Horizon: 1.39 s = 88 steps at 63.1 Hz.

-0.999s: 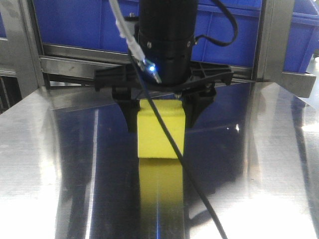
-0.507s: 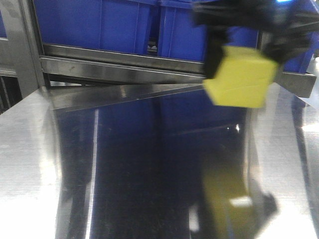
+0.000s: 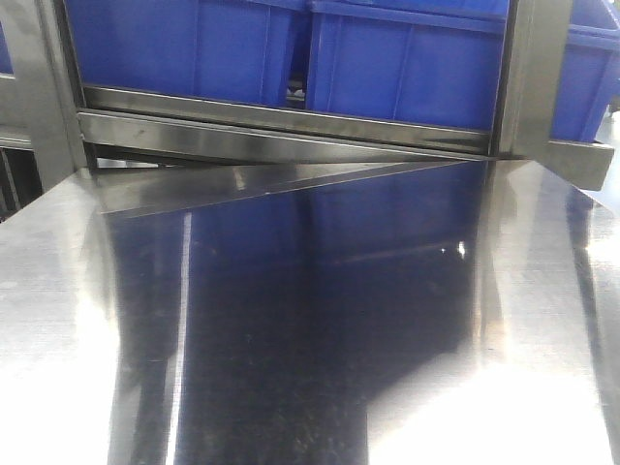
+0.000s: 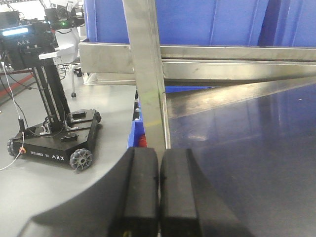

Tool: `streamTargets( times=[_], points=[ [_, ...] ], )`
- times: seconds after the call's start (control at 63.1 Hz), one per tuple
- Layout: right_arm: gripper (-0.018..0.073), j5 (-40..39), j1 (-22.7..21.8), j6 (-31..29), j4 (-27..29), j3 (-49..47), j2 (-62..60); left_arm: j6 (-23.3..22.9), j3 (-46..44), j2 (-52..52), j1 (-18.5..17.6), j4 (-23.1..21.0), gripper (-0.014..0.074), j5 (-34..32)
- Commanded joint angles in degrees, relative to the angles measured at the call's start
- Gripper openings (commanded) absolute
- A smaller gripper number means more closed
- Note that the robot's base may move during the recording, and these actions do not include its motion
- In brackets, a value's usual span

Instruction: Place yellow foam block on left shelf second layer

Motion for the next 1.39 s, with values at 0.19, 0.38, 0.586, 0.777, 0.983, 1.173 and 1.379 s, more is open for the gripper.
streamTargets(
  times=[0.19, 0.38, 0.586, 0.777, 0.983, 1.173, 1.379],
  points=[
    [0.0344, -3.1, -0.3, -1.7, -0.1, 0.3, -18.4, -0.2, 1.5, -0.8, -0.2, -0.2, 0.0136, -4.8],
    [0.0344, -3.1, -0.3, -2.1, -0.1, 0.2, -27.4, -0.2, 1.5, -0.8, -0.2, -0.2, 0.0136, -4.8],
    [0.0344, -3.2, -0.3, -2.1, -0.2, 0.1, -33.3, -0.2, 1.5, -0.8, -0.2, -0.2, 0.0136, -4.8],
    [0.0344, -4.1, -0.3, -2.1, -0.2, 0.1, -33.4, -0.2, 1.5, -0.8, -0.2, -0.2, 0.0136, -4.8],
    [0.0344, -4.0, -0.3, -2.1, -0.2, 0.1, -33.4, -0.2, 1.5, -0.8, -0.2, -0.2, 0.0136, -4.8],
    [0.0344, -4.0, -0.3, -2.1, -0.2, 0.1, -33.4, -0.2, 1.5, -0.8, -0.2, -0.2, 0.0136, -4.8],
    [0.0344, -4.0, -0.3, -2.1, -0.2, 0.1, -33.4, -0.2, 1.5, -0.8, -0.2, -0.2, 0.0136, -4.8]
  ],
)
